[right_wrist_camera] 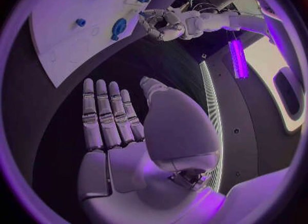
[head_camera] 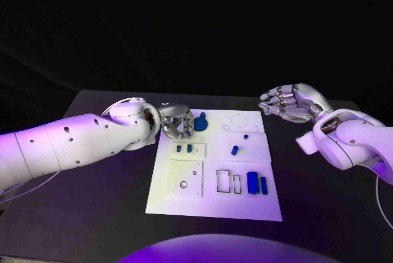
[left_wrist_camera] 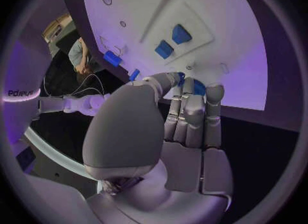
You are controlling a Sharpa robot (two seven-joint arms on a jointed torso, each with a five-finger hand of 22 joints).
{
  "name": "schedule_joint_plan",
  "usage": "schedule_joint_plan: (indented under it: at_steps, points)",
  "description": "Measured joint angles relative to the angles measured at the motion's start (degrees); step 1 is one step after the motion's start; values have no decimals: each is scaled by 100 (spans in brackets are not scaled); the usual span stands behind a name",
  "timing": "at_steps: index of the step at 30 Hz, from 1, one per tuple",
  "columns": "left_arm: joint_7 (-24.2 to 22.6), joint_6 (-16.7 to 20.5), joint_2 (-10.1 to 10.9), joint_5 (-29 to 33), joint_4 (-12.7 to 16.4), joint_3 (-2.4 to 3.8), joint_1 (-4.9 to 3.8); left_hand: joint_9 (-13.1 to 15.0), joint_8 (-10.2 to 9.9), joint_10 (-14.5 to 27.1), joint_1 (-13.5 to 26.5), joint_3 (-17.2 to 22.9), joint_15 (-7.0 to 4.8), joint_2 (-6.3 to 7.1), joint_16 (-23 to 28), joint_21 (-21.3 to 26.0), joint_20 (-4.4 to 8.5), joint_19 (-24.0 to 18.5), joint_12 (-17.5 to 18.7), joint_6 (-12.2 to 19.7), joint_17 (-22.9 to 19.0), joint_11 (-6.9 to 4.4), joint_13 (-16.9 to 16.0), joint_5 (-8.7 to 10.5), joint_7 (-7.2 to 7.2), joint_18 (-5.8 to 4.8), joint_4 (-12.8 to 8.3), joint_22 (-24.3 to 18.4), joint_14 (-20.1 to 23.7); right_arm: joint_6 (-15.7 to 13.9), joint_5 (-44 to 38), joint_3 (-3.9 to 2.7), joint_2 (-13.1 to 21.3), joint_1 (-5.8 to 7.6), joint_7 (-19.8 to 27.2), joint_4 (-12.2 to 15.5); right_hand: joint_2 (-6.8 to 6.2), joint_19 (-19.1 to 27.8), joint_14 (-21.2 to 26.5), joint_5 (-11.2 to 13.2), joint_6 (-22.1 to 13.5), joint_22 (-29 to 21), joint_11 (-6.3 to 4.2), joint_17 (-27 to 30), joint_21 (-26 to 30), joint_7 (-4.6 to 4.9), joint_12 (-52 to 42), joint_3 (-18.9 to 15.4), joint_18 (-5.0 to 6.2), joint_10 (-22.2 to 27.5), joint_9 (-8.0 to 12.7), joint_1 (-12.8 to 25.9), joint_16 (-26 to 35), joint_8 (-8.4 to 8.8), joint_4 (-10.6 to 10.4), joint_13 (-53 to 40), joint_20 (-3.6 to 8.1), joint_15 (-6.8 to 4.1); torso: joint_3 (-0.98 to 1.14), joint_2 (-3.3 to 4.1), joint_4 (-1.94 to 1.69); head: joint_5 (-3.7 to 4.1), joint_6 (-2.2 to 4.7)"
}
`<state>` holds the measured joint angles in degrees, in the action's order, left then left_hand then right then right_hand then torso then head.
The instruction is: Assemble the parts on the task board
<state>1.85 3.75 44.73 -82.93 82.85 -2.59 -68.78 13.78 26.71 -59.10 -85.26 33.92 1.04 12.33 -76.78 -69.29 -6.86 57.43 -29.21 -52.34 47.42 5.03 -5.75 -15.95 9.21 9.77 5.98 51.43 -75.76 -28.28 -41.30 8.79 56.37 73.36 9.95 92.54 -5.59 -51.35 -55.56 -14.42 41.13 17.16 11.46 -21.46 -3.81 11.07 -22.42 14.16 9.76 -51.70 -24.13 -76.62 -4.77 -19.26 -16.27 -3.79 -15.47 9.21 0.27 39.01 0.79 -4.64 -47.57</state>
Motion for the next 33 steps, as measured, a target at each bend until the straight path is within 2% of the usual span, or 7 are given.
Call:
schedule_joint_plan:
  at_steps: [16, 33]
  points:
    - [55, -134, 30, 174, -148, 1, 2, -1, 0, 1, 0, 0, 0, 0, 0, 0, 0, 0, 0, -20, 0, 0, 1, 0, -21, 0, 0, -1, 0, -1, 1, 0, -5, -4, 1, 1, 0, 0, 0, 0, 0, 1, 0, -1, 0, 0, 0, 0, -1, 0, 3, 0, 0, 0, 0, 0, 0, 0, 1, 3, 12, -26, -18]
    - [60, -195, -163, 241, -355, -1, 16, -1, -22, 2, 23, 16, 0, 23, 1, 1, 0, 0, 27, -19, -6, 1, 4, 1, -21, 0, -16, -2, 0, -3, 2, 0, -12, -5, 2, -1, 0, 0, 0, 0, 18, -15, 0, 15, 0, -18, 0, 0, 0, 0, 10, 0, 0, 0, 0, -1, 0, 0, 4, 4, 12, -19, -35]
